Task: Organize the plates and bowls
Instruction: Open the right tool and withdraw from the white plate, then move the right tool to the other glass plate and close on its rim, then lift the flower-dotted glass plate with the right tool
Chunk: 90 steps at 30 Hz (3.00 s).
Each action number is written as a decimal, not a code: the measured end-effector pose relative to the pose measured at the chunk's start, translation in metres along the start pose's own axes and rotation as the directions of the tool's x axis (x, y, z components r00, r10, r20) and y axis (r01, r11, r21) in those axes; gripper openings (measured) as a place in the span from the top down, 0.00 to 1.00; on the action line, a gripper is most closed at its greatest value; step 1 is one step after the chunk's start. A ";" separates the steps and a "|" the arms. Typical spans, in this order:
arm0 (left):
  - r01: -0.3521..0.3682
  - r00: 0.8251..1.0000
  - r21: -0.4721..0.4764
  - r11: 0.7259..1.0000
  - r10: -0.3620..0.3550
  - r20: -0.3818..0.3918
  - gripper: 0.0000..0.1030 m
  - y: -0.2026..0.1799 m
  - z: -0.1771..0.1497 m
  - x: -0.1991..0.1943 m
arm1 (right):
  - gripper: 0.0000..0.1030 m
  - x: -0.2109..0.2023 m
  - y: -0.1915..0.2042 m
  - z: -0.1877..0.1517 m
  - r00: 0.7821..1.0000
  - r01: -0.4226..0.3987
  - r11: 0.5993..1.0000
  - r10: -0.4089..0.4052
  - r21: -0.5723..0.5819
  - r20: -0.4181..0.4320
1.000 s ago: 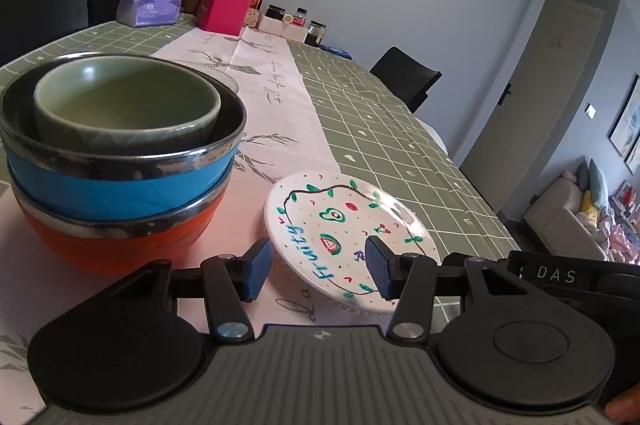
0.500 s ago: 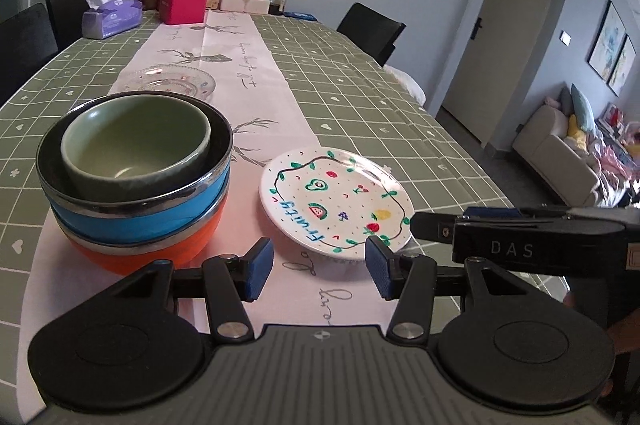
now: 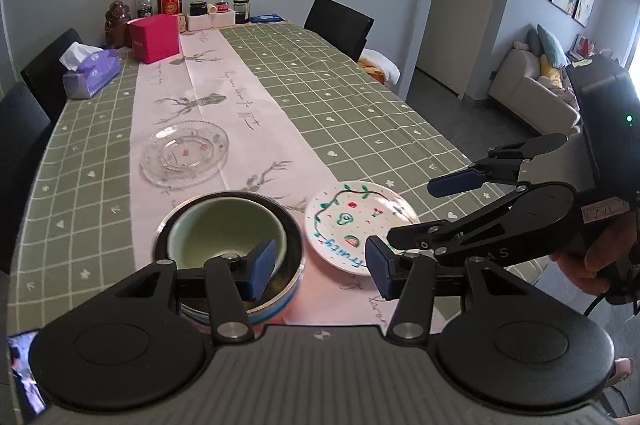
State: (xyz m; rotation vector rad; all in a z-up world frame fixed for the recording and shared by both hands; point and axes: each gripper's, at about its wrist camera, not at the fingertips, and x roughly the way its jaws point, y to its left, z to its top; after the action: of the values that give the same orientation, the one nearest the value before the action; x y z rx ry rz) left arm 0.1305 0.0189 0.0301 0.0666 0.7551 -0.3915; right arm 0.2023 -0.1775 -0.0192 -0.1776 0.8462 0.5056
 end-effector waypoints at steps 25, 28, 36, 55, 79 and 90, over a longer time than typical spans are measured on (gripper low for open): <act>-0.197 0.966 -0.196 0.961 0.156 -0.207 0.37 0.225 0.071 0.133 | 0.23 0.207 -0.056 0.160 0.938 0.111 0.953 -0.006 0.282 -0.347; -0.183 0.967 -0.263 0.947 0.125 -0.222 0.38 0.242 0.072 0.153 | 0.26 0.228 -0.058 0.170 0.936 0.110 0.953 -0.004 0.282 -0.351; -0.125 0.977 -0.360 0.924 0.051 -0.209 0.38 0.265 0.078 0.189 | 0.32 0.268 -0.063 0.188 0.944 0.052 0.948 0.056 0.315 -0.325; -0.099 0.973 -0.335 0.937 0.021 -0.229 0.69 0.262 0.080 0.239 | 0.76 0.302 -0.070 0.199 0.957 -0.047 0.941 0.139 0.336 -0.253; -0.126 0.976 -0.314 0.941 0.060 -0.211 0.84 0.242 0.085 0.218 | 0.91 0.287 -0.062 0.190 0.957 -0.057 0.948 0.141 0.314 -0.252; -0.113 0.984 -0.311 0.944 0.063 -0.168 0.84 0.226 0.093 0.190 | 0.93 0.259 -0.065 0.187 0.963 -0.067 0.941 0.148 0.331 -0.225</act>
State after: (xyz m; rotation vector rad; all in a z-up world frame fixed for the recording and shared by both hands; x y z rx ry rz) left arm 0.4005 0.1484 -0.0492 -0.1757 0.9588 -0.1751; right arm 0.5032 -0.0773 -0.0946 0.1102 1.1759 0.4458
